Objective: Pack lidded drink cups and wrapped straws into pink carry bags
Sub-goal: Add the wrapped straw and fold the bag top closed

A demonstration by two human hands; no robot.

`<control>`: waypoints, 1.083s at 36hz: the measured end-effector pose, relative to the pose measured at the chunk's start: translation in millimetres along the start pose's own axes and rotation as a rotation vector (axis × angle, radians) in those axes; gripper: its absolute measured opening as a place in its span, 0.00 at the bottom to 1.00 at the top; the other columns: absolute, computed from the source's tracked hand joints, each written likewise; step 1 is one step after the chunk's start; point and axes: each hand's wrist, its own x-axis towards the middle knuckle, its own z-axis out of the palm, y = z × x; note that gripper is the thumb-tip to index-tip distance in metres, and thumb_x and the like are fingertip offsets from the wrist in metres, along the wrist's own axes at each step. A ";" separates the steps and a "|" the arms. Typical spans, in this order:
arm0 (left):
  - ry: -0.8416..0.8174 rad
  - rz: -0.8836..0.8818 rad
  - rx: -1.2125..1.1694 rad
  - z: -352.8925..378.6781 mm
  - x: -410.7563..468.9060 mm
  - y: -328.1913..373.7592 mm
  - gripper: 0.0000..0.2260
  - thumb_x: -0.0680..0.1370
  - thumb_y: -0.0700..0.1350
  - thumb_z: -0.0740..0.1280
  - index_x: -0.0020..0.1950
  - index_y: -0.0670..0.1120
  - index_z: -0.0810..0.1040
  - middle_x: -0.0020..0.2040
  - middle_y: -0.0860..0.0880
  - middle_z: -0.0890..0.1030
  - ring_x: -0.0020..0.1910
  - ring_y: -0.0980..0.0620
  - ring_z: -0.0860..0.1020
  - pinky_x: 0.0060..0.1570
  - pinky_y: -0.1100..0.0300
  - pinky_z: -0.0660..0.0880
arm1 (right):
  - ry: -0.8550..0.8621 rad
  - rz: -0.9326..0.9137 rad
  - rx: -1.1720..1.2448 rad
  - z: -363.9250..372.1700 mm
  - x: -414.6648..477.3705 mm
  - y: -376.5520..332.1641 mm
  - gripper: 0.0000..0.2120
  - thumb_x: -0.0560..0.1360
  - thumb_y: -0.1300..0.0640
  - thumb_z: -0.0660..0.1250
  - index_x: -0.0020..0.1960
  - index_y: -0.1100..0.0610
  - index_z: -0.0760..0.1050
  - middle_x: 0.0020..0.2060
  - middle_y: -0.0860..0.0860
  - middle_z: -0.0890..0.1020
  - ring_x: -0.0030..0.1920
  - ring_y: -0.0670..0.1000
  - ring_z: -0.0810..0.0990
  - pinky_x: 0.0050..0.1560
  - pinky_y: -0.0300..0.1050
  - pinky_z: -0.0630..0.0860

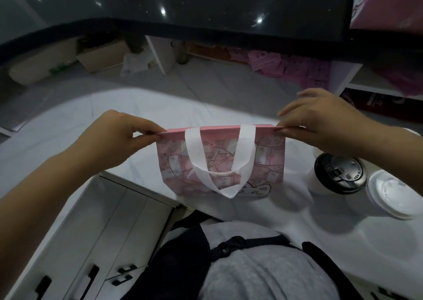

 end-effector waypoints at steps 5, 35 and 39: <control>0.157 -0.055 -0.017 8.8 6.6 -5.9 0.07 0.76 0.43 0.73 0.53 0.48 0.87 0.45 0.54 0.85 0.35 0.65 0.75 0.41 0.69 0.70 | 0.053 0.012 0.073 6.9 1.7 -2.2 0.18 0.76 0.43 0.62 0.44 0.53 0.85 0.40 0.49 0.86 0.45 0.55 0.84 0.55 0.56 0.75; 0.371 -0.676 -1.370 176.4 -34.6 17.4 0.28 0.76 0.67 0.59 0.74 0.58 0.68 0.72 0.52 0.74 0.71 0.51 0.72 0.72 0.47 0.66 | 0.081 0.757 1.452 136.2 14.3 -59.4 0.17 0.78 0.34 0.55 0.65 0.31 0.70 0.71 0.37 0.68 0.73 0.45 0.65 0.73 0.54 0.64; 0.223 -0.659 -1.528 183.0 -33.9 35.8 0.31 0.79 0.69 0.56 0.77 0.53 0.66 0.72 0.46 0.74 0.71 0.43 0.73 0.71 0.40 0.66 | 0.106 0.763 1.577 145.4 27.1 -64.6 0.18 0.83 0.41 0.55 0.69 0.40 0.73 0.69 0.42 0.75 0.69 0.48 0.74 0.72 0.54 0.68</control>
